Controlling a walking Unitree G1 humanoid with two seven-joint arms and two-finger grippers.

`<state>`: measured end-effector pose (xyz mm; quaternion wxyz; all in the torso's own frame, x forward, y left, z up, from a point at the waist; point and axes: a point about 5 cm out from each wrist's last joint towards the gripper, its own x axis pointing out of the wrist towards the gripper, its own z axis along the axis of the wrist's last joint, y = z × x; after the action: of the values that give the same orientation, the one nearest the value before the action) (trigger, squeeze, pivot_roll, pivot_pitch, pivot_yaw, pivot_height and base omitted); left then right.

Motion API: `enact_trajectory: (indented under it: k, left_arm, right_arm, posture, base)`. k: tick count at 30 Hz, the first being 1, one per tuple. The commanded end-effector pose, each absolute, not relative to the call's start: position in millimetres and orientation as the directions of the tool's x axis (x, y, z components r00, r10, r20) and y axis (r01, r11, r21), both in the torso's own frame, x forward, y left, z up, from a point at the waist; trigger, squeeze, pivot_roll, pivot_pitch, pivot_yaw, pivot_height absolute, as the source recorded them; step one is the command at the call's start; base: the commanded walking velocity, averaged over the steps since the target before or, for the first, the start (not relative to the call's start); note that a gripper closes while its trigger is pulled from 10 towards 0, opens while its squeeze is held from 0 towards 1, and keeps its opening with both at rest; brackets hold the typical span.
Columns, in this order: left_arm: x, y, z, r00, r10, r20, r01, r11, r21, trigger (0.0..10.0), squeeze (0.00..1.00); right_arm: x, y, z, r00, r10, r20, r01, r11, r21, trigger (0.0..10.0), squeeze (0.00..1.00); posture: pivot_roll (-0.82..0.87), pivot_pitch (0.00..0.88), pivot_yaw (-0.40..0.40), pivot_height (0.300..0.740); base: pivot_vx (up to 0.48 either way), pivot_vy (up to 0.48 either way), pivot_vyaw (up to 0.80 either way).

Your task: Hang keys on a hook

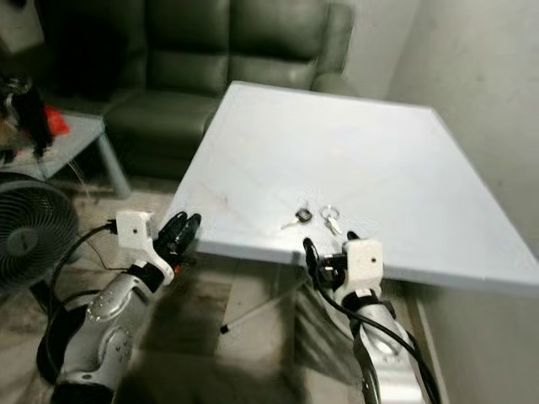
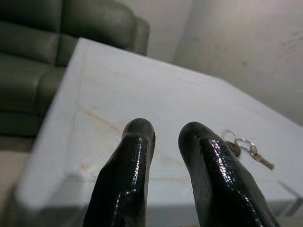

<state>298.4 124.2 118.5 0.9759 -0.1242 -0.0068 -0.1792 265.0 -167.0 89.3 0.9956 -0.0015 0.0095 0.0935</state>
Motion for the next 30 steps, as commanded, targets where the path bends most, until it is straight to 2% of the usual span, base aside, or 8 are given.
enact_trajectory:
  k: [1, 7, 20, 30]
  left_arm:
    - [297.7, 133.4, 117.9, 0.951, -0.305, 0.051, 0.309, 0.921, -0.236, 10.0, 0.0]
    - [297.4, 132.5, 118.5, 0.949, -0.312, 0.047, 0.313, 0.911, -0.268, 10.0, 0.0]
    - [298.8, 133.7, 116.3, 0.952, -0.307, 0.016, 0.301, 0.921, -0.248, 10.0, 0.0]
    - [300.6, 132.7, 117.8, 0.95, -0.311, 0.015, 0.306, 0.923, -0.232, 10.0, 0.0]
  right_arm:
    - [268.0, -161.9, 97.6, 0.979, 0.204, 0.012, -0.204, 0.979, 0.0, 10.0, 0.0]
    - [267.2, -162.3, 97.3, 0.979, 0.203, 0.008, -0.203, 0.979, 0.0, 10.0, 0.0]
    - [267.4, -161.8, 97.6, 0.98, 0.199, 0.005, -0.199, 0.98, -0.001, 10.0, 0.0]
    - [268.6, -162.4, 97.8, 0.982, 0.19, 0.006, -0.19, 0.982, -0.001, 10.0, 0.0]
  posture:
    - [-0.06, 0.0, -0.061, 0.74]
    - [-0.06, 0.0, -0.062, 0.74]
    - [-0.06, 0.009, -0.062, 0.74]
    - [-0.06, 0.017, -0.058, 0.74]
  base:
    - [0.0, 0.0, 0.0]
    - [0.0, 0.0, 0.0]
    - [0.0, 0.0, 0.0]
    - [0.376, 0.0, 0.0]
